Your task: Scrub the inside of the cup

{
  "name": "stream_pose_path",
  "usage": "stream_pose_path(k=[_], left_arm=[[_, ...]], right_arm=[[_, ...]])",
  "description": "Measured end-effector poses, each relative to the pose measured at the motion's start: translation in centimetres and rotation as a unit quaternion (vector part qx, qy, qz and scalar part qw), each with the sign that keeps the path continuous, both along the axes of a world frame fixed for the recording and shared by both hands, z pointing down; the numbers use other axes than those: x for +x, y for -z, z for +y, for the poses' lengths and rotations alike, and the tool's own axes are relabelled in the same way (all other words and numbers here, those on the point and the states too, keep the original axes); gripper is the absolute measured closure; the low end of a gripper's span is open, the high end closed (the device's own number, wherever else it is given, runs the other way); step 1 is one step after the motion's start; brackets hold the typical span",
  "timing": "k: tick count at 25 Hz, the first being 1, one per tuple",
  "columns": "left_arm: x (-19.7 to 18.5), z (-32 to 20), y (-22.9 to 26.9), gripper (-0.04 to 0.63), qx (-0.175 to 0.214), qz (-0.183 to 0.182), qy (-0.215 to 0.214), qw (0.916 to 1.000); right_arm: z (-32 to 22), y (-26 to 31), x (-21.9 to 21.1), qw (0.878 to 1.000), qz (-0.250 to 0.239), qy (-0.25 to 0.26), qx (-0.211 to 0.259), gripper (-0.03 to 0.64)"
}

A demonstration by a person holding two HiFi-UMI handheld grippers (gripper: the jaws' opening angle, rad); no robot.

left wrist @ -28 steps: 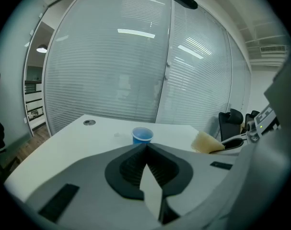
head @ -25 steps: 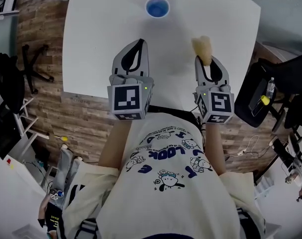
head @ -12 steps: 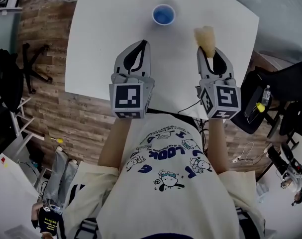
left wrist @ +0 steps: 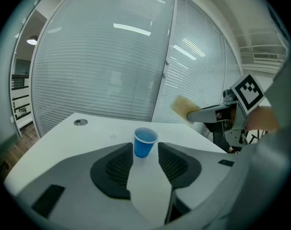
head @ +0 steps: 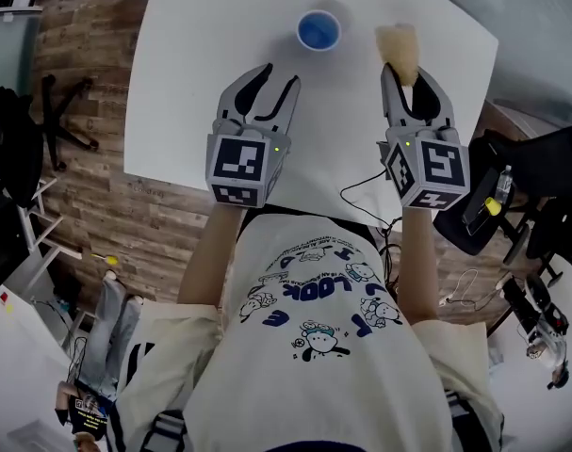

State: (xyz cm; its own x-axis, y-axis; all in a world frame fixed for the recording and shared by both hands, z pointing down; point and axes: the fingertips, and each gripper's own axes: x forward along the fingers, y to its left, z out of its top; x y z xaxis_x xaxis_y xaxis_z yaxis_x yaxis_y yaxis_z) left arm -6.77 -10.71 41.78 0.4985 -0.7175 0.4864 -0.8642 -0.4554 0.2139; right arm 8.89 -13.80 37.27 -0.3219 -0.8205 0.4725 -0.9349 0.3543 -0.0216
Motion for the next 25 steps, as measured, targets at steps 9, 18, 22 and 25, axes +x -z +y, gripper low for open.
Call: stream_pose_path(k=[9, 18, 22, 25], left_arm=[[0.9, -1.7, -1.6, 0.344, -0.013, -0.026, -0.055, 0.9981], [2.4, -3.1, -4.1, 0.249, -0.038, -0.048, -0.121, 0.9908], [2.5, -4.5, -5.3, 0.23, -0.043, -0.052, -0.126, 0.9897], [2.9, -4.9, -5.8, 0.226, -0.042, -0.059, -0.141, 0.9873]], right_arm=[[-0.8, -0.1, -0.4, 1.0, 0.004, 0.009, -0.005, 0.485], [-2.3, -1.1, -0.5, 1.0, 0.004, 0.004, -0.007, 0.485], [-3.5, -2.2, -0.6, 1.0, -0.003, -0.003, -0.01, 0.485], [-3.8, -2.9, -0.9, 1.0, -0.002, -0.007, -0.016, 0.485]])
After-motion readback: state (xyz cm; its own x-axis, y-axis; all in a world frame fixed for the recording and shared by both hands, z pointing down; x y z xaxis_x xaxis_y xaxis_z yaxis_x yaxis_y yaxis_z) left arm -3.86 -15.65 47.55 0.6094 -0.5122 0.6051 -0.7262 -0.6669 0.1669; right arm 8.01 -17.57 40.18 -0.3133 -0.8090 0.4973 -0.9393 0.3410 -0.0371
